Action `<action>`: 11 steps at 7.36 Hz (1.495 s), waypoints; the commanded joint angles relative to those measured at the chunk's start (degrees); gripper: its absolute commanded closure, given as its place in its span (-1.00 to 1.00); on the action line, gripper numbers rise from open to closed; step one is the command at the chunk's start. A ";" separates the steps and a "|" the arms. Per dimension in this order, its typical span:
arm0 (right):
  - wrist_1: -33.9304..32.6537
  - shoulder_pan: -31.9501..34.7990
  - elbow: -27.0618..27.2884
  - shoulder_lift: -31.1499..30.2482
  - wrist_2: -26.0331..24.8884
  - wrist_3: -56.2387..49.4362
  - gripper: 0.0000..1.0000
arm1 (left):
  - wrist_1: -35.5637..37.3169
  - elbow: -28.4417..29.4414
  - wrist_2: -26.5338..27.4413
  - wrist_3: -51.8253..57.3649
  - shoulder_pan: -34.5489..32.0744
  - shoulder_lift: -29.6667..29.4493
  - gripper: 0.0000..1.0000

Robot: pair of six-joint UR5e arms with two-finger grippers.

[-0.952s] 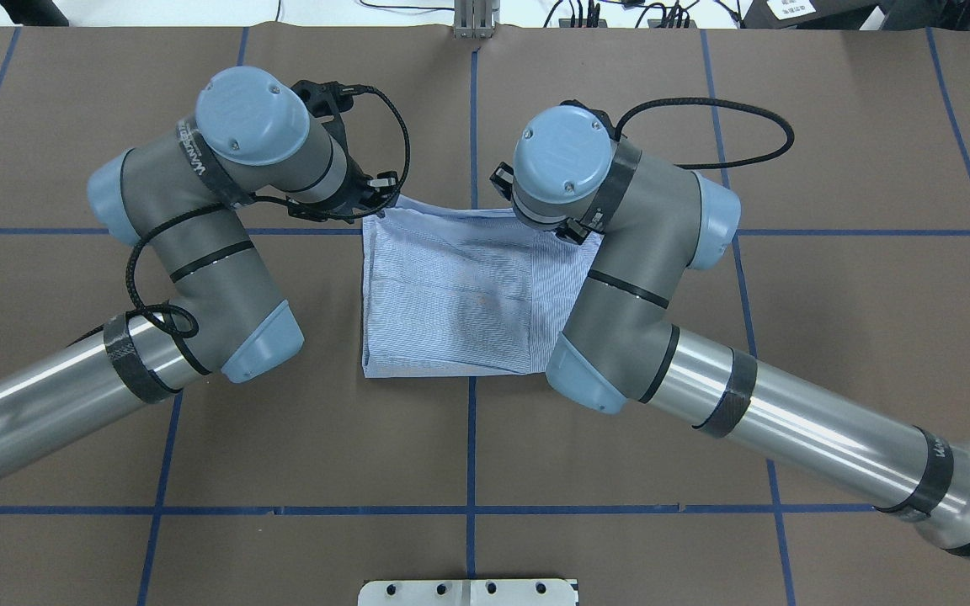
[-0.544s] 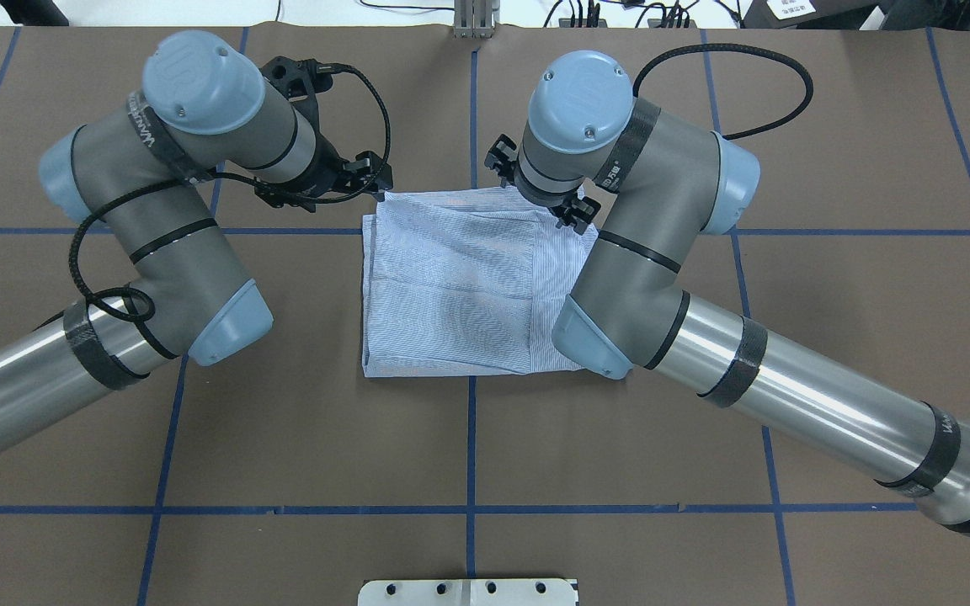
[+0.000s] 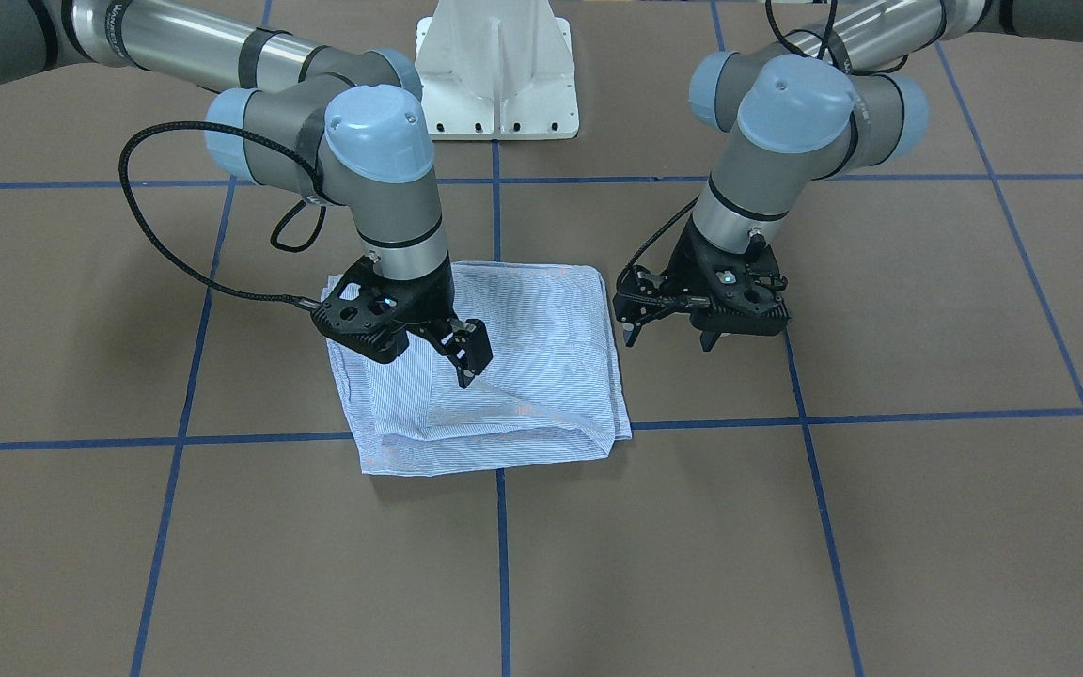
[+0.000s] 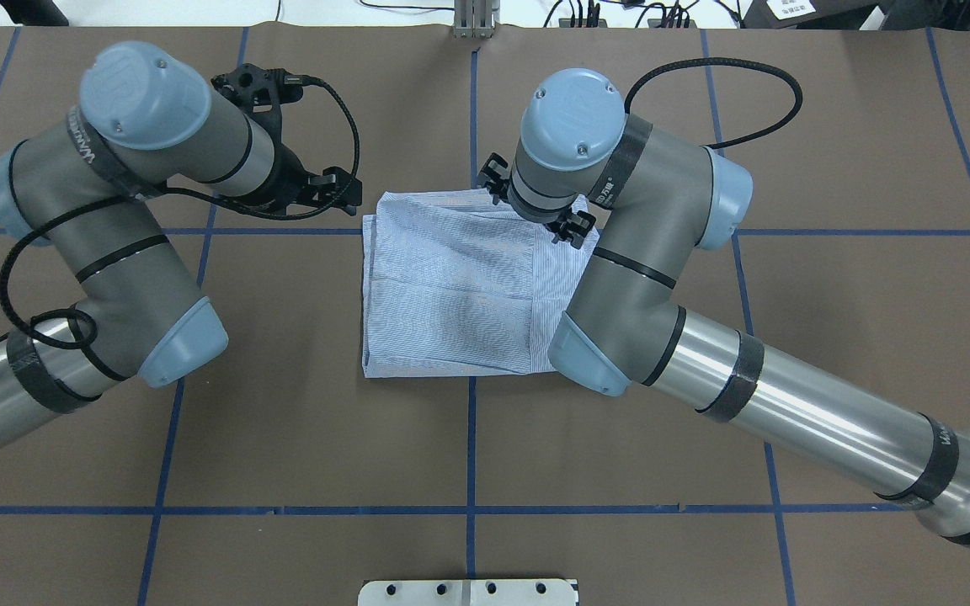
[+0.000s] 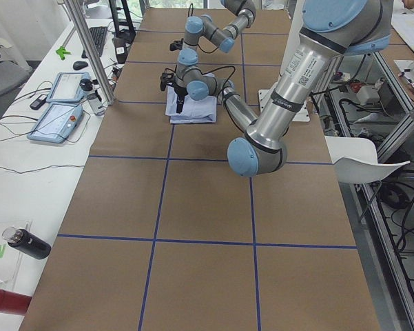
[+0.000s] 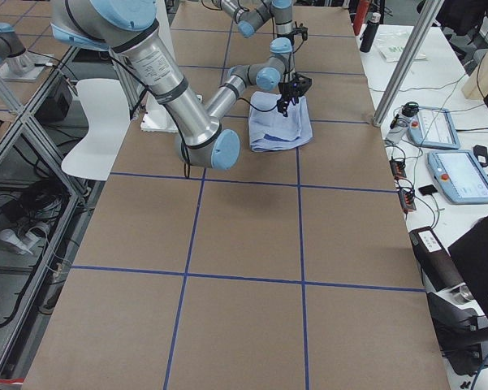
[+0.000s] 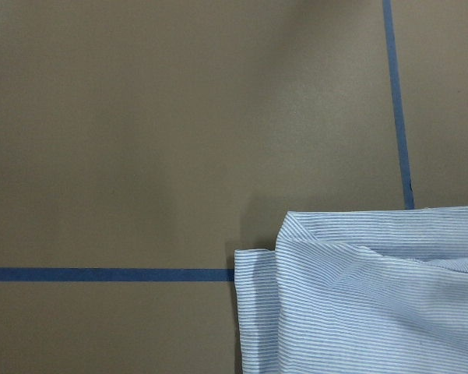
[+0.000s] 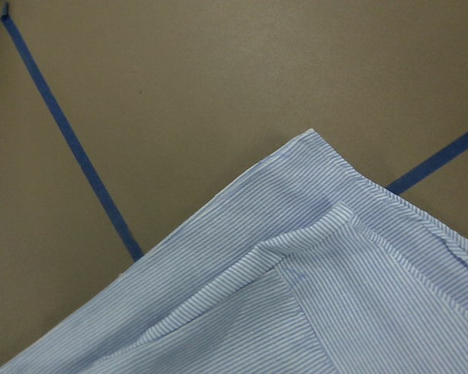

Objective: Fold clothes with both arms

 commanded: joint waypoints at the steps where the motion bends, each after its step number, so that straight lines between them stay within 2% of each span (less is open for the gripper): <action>1: -11.23 0.65 7.50 -3.35 0.60 -16.37 -1.00 | 3.95 -7.31 -0.07 10.16 -2.43 5.76 -1.00; 2: -16.43 4.05 14.25 -7.64 2.00 -27.33 -1.00 | 9.98 -11.78 -0.16 16.73 -4.71 7.61 -1.00; 4: -18.77 16.06 20.01 -16.77 12.25 -46.94 -1.00 | 18.80 -18.04 -1.37 30.35 -11.28 11.38 -1.00; 6: -18.77 30.29 20.56 -26.88 20.87 -72.84 -1.00 | 18.92 -18.07 -7.60 52.63 -24.52 19.28 -1.00; 7: -18.77 36.88 20.48 -32.06 23.09 -84.37 -1.00 | 19.01 -17.63 -9.28 61.36 -30.86 22.97 -1.00; 8: -18.60 42.43 20.21 -36.81 23.20 -93.97 -1.00 | 18.92 -17.10 -11.21 65.80 -36.23 26.57 -1.00; 9: -18.42 47.19 20.21 -41.56 23.28 -101.29 -1.00 | 18.23 -17.10 -14.19 65.32 -40.55 30.96 -1.00; 10: -18.16 50.89 19.95 -45.87 23.72 -105.36 -1.00 | 18.22 -14.92 -14.39 65.49 -42.68 34.14 -1.00; 11: -18.07 54.14 20.21 -49.39 26.86 -105.49 -1.00 | 17.78 -13.86 -14.74 65.67 -44.35 34.78 -1.00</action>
